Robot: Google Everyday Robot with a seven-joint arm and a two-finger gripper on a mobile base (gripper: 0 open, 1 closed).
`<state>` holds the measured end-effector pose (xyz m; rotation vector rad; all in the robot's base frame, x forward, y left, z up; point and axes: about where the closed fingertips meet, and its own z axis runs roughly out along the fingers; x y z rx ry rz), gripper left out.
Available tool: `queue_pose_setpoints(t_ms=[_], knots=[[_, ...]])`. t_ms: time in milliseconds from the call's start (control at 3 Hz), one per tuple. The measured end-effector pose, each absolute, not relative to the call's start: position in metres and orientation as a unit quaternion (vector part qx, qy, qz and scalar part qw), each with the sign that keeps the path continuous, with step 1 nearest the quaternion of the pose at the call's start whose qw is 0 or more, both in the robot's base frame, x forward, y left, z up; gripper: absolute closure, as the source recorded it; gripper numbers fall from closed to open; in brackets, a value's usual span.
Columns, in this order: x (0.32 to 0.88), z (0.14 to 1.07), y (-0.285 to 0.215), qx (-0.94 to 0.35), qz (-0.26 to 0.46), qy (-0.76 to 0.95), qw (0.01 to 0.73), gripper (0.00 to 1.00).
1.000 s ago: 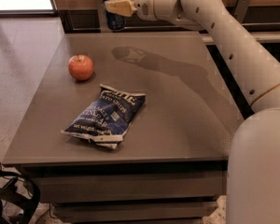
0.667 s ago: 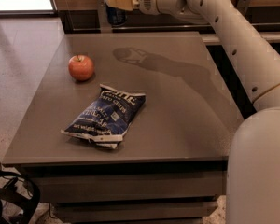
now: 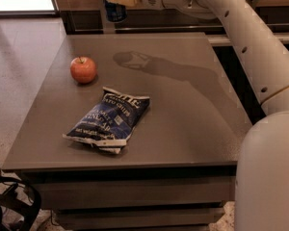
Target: Pick pepsi can
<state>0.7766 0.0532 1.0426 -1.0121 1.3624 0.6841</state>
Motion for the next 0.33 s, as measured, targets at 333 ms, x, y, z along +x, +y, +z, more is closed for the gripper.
queue_pose_setpoints(t_ms=[333], knots=[[0.7766,1.0426,0.0532,-0.438,0.296,0.59,0.61,1.0]])
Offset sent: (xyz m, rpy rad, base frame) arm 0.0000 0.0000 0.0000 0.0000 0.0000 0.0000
